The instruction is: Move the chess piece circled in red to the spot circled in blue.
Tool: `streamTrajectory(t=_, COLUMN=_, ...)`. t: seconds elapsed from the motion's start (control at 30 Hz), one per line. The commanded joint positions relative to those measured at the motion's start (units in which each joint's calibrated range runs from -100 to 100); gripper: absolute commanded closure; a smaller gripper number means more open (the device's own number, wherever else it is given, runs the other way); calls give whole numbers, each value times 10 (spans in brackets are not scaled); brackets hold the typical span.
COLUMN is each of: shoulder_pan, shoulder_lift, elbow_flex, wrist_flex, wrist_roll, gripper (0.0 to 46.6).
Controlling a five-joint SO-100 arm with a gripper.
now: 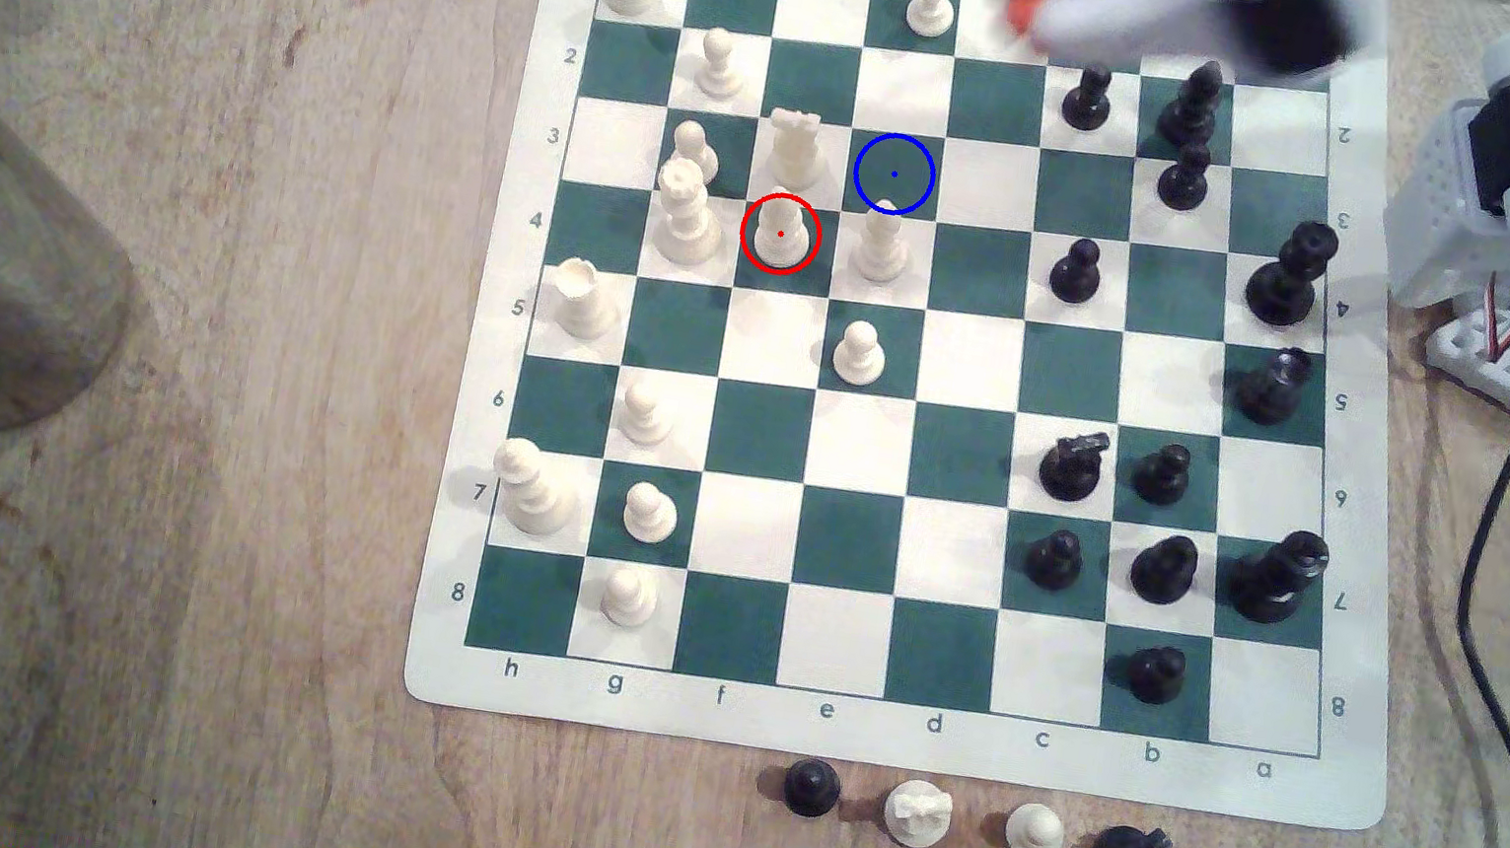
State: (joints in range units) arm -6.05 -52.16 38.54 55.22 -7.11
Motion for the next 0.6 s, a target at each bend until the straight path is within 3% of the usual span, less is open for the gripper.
streamTrajectory(t=0.0, shoulder_pan=-1, shoulder_lift=97, elbow_flex=-104, wrist_flex=-2, wrist_roll=-22, gripper=398)
streamTrajectory(t=0.3, shoulder_pan=2, shoulder_lift=321, elbow_flex=-240, wrist_flex=16, wrist_roll=-56, gripper=407)
streamTrajectory(t=0.43, shoulder_pan=-11, shoulder_lift=399, elbow_flex=-292, wrist_flex=65, wrist_roll=-57, gripper=410)
streamTrajectory(t=0.57, shoulder_pan=-7, shoulder_lift=455, elbow_flex=-290, wrist_flex=41, wrist_roll=-63, gripper=364)
